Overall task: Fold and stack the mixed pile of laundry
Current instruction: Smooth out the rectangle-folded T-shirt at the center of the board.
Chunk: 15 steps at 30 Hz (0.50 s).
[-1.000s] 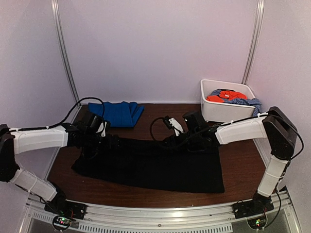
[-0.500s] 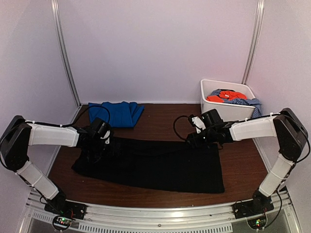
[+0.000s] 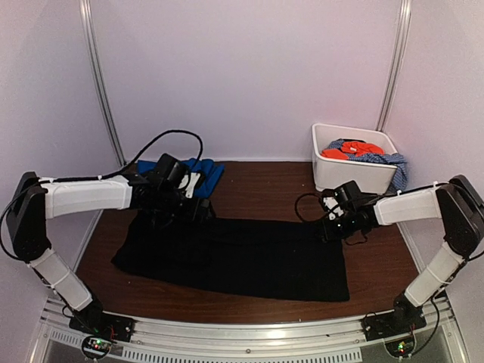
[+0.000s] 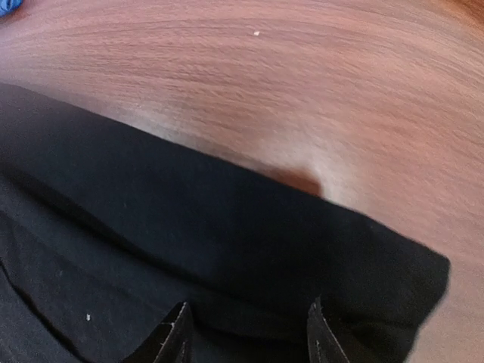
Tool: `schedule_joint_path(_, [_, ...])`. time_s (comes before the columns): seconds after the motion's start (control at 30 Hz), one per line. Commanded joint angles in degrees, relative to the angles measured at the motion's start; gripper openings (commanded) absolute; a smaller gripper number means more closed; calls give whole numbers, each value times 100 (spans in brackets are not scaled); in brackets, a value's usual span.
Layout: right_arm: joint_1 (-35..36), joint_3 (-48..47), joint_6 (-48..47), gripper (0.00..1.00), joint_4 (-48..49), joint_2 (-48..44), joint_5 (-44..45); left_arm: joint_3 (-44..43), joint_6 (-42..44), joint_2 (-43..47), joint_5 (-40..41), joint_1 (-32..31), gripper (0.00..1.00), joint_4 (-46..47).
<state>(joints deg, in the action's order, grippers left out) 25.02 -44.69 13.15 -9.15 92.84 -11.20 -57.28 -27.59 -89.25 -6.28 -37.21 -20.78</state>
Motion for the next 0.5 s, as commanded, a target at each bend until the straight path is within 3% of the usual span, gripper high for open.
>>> schedule_joint_path(0.0, [-418,338,304,53,-8,-730,-188,-1184,1379,-829,-75,-525,78,450])
schedule_joint_path(0.2, [-1032,273,393,53,-2,-892,-499,-2307,2252,-2182,-539,-934,71,582])
schedule_joint_path(0.47, [-1205,82,206,50,-115,-547,-727,-2785,2674,-2858,-703,-1156,70,617])
